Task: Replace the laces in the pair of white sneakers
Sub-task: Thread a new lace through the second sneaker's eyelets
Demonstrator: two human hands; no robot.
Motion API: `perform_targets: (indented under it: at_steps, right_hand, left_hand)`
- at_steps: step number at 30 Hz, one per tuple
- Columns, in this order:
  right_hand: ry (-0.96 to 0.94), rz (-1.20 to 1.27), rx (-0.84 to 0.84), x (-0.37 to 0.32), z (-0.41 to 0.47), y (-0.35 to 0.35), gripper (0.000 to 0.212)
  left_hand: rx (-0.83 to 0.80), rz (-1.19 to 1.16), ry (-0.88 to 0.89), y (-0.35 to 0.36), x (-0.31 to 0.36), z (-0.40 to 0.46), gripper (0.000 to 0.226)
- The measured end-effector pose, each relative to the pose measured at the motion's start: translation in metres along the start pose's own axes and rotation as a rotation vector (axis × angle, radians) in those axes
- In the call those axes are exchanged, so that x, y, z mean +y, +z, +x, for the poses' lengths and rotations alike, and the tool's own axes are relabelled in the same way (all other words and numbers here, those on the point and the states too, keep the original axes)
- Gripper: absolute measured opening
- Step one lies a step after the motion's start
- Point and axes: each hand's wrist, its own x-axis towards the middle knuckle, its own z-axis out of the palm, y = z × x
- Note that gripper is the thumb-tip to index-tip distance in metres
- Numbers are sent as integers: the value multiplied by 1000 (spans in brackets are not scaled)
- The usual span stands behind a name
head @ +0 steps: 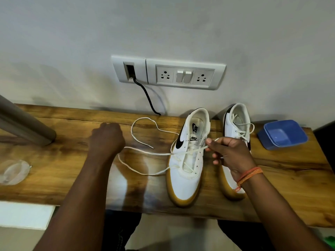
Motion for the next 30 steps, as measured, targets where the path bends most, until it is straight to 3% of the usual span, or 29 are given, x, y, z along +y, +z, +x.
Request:
perform_targets:
  at_steps: [2,5,8,13,23,28,30]
  right_hand:
    - [24,11,-47,4,-2,7,17]
    - [63,62,-91,8,-5,17,22]
    - [86,154,-91,7,-5,20,18]
    - [94,164,-109,6,-7,17,13]
    - [-55,-187,-110,8,-7,8,15]
    - [-22,-142,-131,8,-5,7,6]
    - [29,-74,-155,8,-5,6,13]
  left_hand:
    - [-45,-250,191,-2,21,-4,46]
    - [-284,-692,478,-2,71,-28,30]
    - [-477,-969,505,13,104,-49,22]
    - [-462,-982,503,25,112,-49,19]
    - [-366,-686,559,27,105,-40,6]
    - [-516,-912,559,24,109,-47,17]
    - [-561,-974,512,22,110,-48,16]
